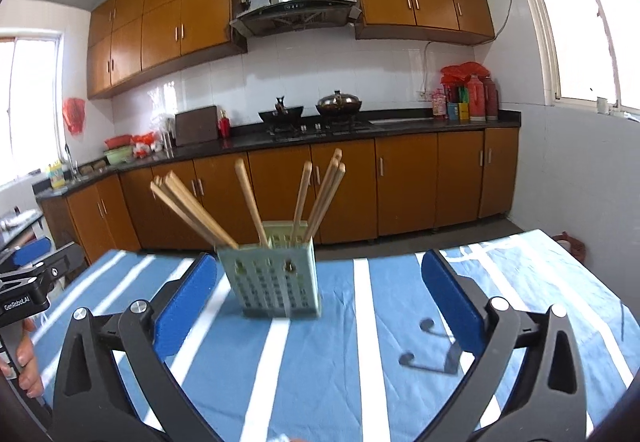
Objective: Organize utensils
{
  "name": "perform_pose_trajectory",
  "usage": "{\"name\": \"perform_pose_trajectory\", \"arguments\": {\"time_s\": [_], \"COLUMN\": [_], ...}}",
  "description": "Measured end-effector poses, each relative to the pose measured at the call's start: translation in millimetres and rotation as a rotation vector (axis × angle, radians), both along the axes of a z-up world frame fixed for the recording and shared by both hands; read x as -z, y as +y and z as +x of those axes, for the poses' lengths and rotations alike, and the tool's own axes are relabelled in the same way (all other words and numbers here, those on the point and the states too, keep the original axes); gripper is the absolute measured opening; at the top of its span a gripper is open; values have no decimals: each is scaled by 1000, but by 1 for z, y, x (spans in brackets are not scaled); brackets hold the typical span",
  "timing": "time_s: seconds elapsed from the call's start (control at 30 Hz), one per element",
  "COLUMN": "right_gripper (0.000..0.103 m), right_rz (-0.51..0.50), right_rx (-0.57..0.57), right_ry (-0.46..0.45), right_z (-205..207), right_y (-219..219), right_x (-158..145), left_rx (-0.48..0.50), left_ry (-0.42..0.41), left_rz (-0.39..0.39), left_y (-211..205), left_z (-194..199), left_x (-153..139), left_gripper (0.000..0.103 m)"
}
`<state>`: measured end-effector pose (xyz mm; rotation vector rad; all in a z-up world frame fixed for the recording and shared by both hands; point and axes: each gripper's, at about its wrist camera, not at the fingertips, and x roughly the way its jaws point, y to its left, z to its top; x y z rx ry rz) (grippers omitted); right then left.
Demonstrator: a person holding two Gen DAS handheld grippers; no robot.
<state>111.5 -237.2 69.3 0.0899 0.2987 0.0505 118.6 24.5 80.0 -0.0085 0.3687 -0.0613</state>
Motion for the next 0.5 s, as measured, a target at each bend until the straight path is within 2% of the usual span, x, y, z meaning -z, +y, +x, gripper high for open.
{"name": "perform_pose_trajectory", "arguments": {"time_s": [0.23,0.5], "right_gripper": [101,101], "right_rz": [-47,-84], "right_rx": [15,10], "right_ry": [14,32], "right_z": [-31,-53], "right_y": [10,23], "right_x": [22,45], "left_rx": [-36,-47], "left_ry": [-24,-10], "left_rz": [26,32], "left_y": [-6,-8], "left_z": [-32,-48], "left_x": [24,45], "left_gripper": [99,99]}}
